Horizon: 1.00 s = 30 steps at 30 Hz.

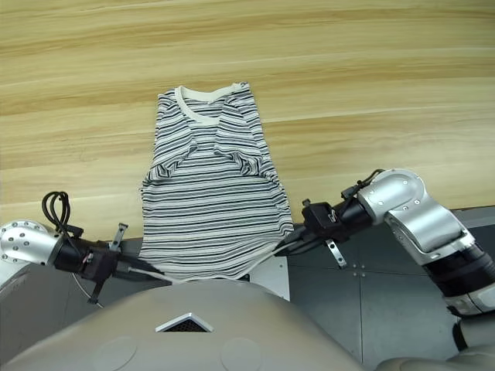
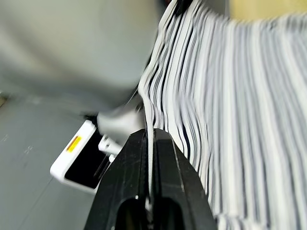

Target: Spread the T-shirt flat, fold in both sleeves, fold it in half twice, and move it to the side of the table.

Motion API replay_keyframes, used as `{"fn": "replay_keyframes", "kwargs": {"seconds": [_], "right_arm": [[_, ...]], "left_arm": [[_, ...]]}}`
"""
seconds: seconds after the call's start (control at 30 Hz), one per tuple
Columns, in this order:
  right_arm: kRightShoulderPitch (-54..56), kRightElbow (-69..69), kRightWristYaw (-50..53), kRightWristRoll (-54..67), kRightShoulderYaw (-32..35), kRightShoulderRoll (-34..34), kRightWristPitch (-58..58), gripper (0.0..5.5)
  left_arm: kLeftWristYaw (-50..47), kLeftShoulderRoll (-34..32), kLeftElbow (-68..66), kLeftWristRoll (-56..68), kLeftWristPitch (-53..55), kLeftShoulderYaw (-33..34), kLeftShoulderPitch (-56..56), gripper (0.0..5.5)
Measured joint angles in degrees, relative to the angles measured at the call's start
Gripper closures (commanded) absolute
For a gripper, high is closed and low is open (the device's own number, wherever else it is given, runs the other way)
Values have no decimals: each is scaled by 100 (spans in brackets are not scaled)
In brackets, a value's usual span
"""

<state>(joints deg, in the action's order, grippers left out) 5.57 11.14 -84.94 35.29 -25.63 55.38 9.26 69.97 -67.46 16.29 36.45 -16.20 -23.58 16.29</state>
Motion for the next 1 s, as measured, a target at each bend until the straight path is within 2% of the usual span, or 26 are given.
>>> {"fn": "replay_keyframes", "kwargs": {"seconds": [0.17,0.3,0.37,0.5,0.63,0.9,1.0], "right_arm": [[990,-1150,365,380,521,-1090,969,540],[1390,-2142,626,360,825,-1774,1307,540],[1682,-2786,1217,179,1158,-2256,1105,540],[2060,-4070,2931,-943,1527,-3127,-301,540],[2280,-4722,4148,-1663,1792,-3670,-1159,540],[2900,-5681,5062,-2626,1785,-4115,-1305,540],[3166,-6064,5254,-2961,1749,-4221,-1337,486]], "left_arm": [[221,914,-1008,1481,1566,871,-1096,539],[284,1696,-2016,1715,2492,1243,-1867,539],[34,2199,-2644,1411,2448,1418,-2299,539],[-1238,3124,-4040,85,1770,1613,-3012,539],[-2008,3721,-4631,-598,1366,1897,-3209,539],[-2815,4229,-5810,-1857,1146,1934,-3909,539],[-3167,4358,-6268,-2251,1099,1935,-4149,491]]}}
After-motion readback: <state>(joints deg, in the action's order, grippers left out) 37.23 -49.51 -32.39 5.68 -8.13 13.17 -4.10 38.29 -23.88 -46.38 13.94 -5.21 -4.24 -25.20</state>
